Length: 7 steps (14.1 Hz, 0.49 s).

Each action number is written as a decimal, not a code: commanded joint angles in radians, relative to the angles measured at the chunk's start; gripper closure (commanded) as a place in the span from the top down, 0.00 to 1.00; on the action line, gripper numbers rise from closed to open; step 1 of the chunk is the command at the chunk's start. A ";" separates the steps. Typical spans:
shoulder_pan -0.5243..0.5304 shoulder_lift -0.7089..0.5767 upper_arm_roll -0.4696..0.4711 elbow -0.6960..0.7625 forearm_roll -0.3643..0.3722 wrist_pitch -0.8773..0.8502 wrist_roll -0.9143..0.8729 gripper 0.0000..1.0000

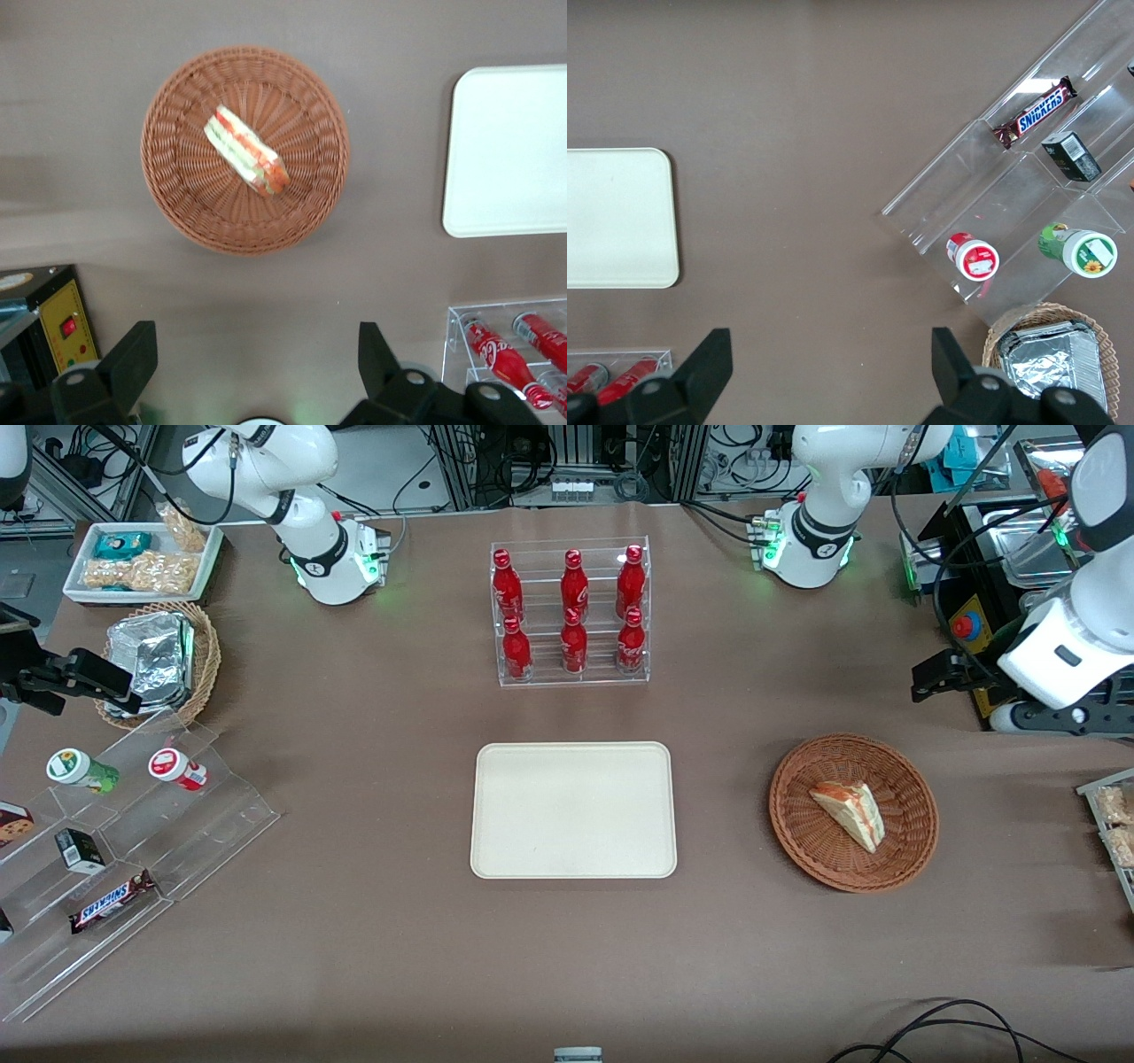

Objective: Place sandwich from basket to tray

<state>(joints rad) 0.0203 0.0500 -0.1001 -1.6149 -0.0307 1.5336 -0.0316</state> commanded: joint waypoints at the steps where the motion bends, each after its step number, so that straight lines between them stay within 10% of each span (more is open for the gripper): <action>1: 0.007 0.011 -0.006 -0.103 0.002 0.087 0.002 1.00; 7: 0.050 0.102 0.000 -0.426 0.000 0.585 -0.004 1.00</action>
<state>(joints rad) 0.0422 0.1502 -0.0976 -1.9351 -0.0300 1.9760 -0.0324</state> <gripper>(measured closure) 0.000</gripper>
